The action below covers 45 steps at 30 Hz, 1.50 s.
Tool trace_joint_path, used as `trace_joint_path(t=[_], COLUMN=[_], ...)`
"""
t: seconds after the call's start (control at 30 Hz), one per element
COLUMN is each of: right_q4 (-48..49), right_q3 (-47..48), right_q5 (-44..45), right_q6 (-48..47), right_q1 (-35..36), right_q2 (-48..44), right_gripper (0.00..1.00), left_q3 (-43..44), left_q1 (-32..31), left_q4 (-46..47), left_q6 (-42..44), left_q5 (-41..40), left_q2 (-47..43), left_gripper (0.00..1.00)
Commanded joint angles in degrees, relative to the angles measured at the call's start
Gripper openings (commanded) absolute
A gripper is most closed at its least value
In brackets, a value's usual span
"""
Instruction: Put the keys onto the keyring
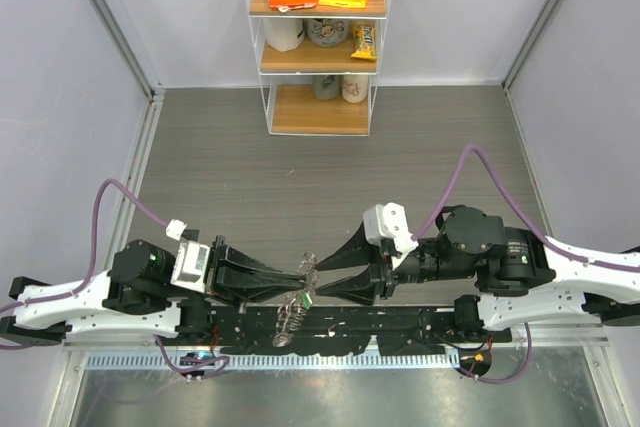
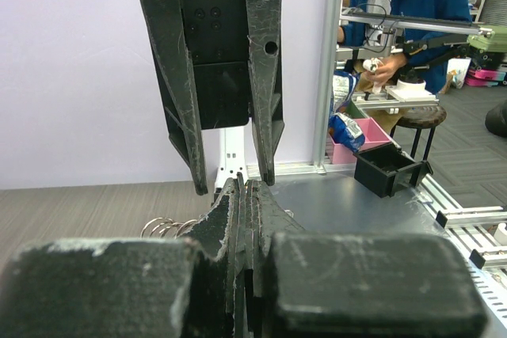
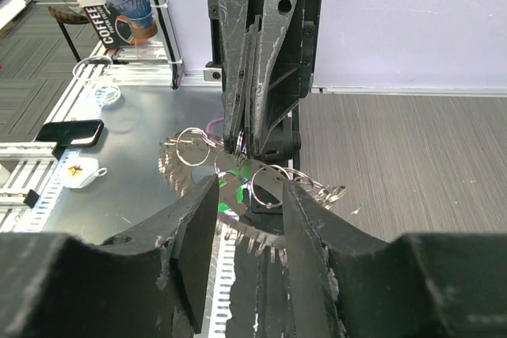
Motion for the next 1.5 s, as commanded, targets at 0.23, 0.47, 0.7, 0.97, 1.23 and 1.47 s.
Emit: trace_joint_path(t=[0.23, 0.47, 0.7, 0.97, 1.23, 1.47], right_q4=[4.4, 4.7, 5.1, 4.9, 4.6, 4.2], right_q3=[2.6, 3.2, 3.5, 3.4, 3.6, 3.4], right_q5=[-1.0, -1.0, -1.5, -2.1, -2.2, -1.8], right_q6=[-0.3, -0.3, -0.1, 0.0, -0.2, -0.3], right_q1=[0.1, 0.1, 0.1, 0.2, 0.1, 0.1], right_q2=[2.5, 3.4, 4.2, 5.1, 5.5, 5.3], right_gripper=[0.45, 0.43, 0.34, 0.34, 0.23, 0.06], left_q3=[0.4, 0.1, -0.4, -0.4, -0.4, -0.3], left_q1=[-0.2, -0.2, -0.2, -0.2, -0.2, -0.2], left_q4=[5.5, 5.7, 5.9, 6.2, 6.2, 6.3], left_q6=[0.7, 0.8, 0.8, 0.8, 0.8, 0.8], left_q5=[0.7, 0.7, 0.2, 0.1, 0.1, -0.1], left_q2=[-0.3, -0.6, -1.3, -1.5, -1.5, -1.7], left_gripper=[0.00, 0.00, 0.00, 0.00, 0.00, 0.00])
